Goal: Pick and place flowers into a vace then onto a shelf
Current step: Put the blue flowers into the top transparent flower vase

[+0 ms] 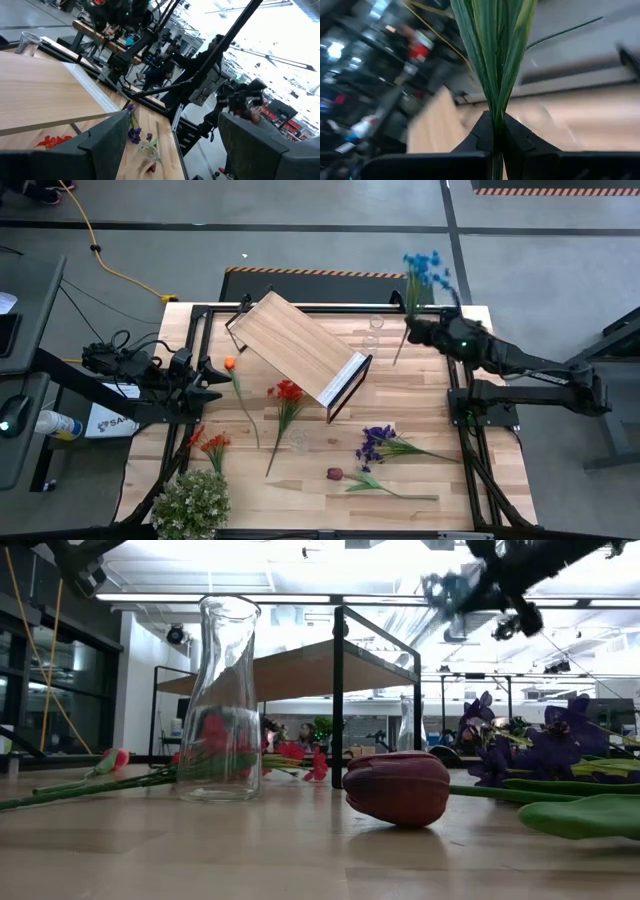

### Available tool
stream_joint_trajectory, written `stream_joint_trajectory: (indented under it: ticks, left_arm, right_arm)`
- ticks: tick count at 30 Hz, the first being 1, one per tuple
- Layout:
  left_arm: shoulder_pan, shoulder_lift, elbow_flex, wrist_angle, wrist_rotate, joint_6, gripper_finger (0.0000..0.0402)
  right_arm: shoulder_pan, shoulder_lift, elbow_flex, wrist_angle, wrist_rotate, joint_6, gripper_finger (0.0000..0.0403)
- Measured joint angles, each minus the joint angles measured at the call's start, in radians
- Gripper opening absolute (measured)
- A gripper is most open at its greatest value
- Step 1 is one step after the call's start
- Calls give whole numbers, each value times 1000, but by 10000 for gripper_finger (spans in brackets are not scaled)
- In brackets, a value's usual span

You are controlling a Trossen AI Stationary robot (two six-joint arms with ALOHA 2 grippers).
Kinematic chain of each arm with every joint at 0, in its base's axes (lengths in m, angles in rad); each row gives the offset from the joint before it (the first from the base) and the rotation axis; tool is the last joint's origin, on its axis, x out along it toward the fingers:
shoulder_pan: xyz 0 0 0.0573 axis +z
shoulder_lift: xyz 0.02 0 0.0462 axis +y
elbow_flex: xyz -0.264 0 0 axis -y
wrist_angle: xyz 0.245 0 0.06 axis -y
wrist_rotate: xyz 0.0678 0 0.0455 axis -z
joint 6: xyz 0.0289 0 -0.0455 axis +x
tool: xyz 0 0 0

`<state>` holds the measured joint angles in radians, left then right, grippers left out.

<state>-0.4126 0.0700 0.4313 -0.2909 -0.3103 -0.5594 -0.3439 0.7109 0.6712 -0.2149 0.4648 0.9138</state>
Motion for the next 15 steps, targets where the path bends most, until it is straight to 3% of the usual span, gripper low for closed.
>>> stream_joint_trajectory:
  ticks: [8, 15]
  left_arm:
    - [0, 0, 0, 0, 0, 0, 337]
    - [0, 0, 0, 0, 0, 0, 337]
  right_arm:
    - [-5, 32, 1, 351, 13, -289, 12]
    - [-7, 127, 1, 515, 104, -500, 6]
